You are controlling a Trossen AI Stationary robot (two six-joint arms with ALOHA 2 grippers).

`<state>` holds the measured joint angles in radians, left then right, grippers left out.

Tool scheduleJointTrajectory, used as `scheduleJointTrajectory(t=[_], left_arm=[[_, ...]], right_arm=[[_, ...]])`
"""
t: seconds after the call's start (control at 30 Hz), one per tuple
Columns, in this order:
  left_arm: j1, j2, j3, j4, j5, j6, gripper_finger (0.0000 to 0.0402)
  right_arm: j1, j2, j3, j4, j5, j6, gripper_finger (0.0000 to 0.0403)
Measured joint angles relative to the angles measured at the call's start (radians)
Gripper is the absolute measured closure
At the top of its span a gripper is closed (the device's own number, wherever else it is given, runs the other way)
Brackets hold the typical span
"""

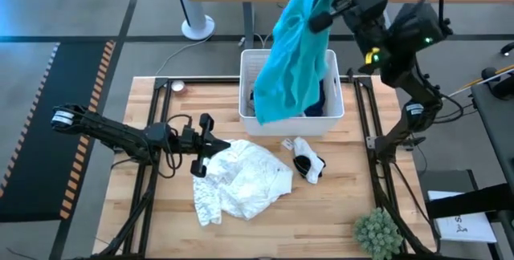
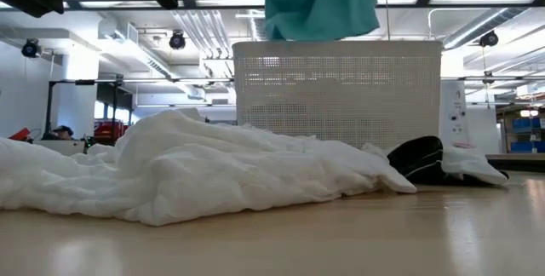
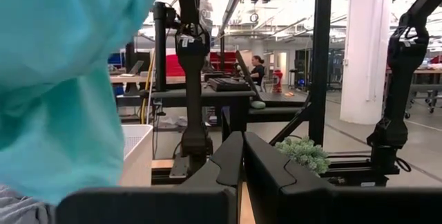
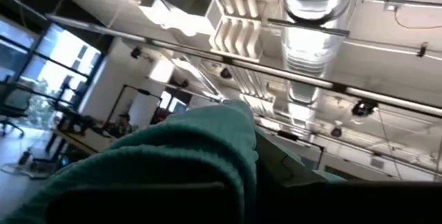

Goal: Sort clothes
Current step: Put the blue shorts into the white laundry bin

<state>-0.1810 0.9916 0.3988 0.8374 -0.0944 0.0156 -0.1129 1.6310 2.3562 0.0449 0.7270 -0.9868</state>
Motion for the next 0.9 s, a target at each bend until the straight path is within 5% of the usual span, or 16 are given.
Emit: scheduleJointTrajectory(t=[0.2,0.43,0.73,0.9], left_arm=[[0.000,0.000,0.000,-0.003,0.000,0.001,0.0402],[-0.002,0.000,0.000,-0.009,0.000,-0.001,0.0401],[-0.002,0.000,0.000,-0.008,0.000,0.000,0.0402],[-0.002,0.000,0.000,-0.008,0.000,-0.002,0.0402]], right_arm=[[-0.062,0.001,0.000,-0.209,0.034,0.083,0.0403],[-0.157,0.021,-0.002,-0.685,-0.009,0.344,0.0403],[-0.271,0.106,-0.003,-1.159,-0.297,0.657,0.0403],[-0.283,0.200,-0.003,-1.293,-0.361,0.700,0.0402]])
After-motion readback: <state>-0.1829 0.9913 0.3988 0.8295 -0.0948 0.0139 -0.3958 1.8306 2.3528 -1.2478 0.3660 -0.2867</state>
